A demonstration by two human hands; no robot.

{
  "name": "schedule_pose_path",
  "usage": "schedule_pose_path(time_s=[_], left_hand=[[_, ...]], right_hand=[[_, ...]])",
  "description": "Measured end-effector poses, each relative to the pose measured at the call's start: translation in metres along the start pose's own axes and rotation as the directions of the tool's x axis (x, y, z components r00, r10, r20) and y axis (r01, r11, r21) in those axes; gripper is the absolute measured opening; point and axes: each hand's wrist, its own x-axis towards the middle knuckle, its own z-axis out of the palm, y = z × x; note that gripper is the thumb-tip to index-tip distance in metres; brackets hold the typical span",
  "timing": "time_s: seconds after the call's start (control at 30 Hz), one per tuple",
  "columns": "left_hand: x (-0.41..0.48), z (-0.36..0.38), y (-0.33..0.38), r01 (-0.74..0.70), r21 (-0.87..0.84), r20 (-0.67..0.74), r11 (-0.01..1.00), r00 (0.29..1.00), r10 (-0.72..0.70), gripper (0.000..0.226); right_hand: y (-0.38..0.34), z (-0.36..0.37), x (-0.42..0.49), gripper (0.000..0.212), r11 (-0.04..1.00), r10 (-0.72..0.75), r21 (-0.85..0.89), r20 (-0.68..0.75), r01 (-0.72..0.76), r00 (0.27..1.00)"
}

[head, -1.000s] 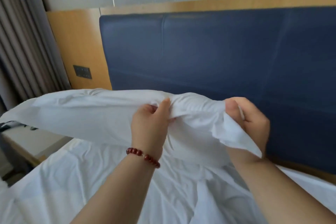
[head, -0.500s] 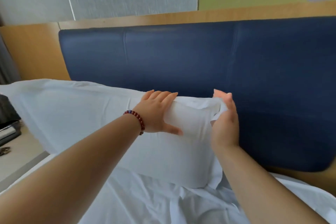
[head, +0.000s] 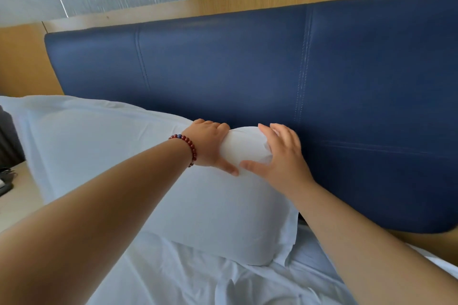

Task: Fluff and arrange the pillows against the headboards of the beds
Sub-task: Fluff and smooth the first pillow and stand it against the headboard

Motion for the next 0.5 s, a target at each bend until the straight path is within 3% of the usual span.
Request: schedule_pose_path(time_s=[0.2, 0.33, 0.5], left_hand=[[-0.003, 0.008, 0.006, 0.059, 0.004, -0.002, 0.998, 0.998, -0.059, 0.096], [-0.029, -0.006, -0.004, 0.144, -0.109, -0.023, 0.984, 0.989, -0.147, 0.093], [-0.067, -0.071, -0.042, 0.240, -0.310, -0.171, 0.920, 0.938, -0.302, 0.087]], right_hand=[[0.006, 0.023, -0.028, 0.120, 0.877, 0.199, 0.446, 0.002, -0.179, 0.980], [-0.016, 0.022, -0.015, 0.105, 0.851, 0.146, 0.508, 0.009, -0.131, 0.989], [-0.090, -0.019, 0.032, 0.094, 0.884, -0.029, 0.466, -0.024, 0.037, 0.999]])
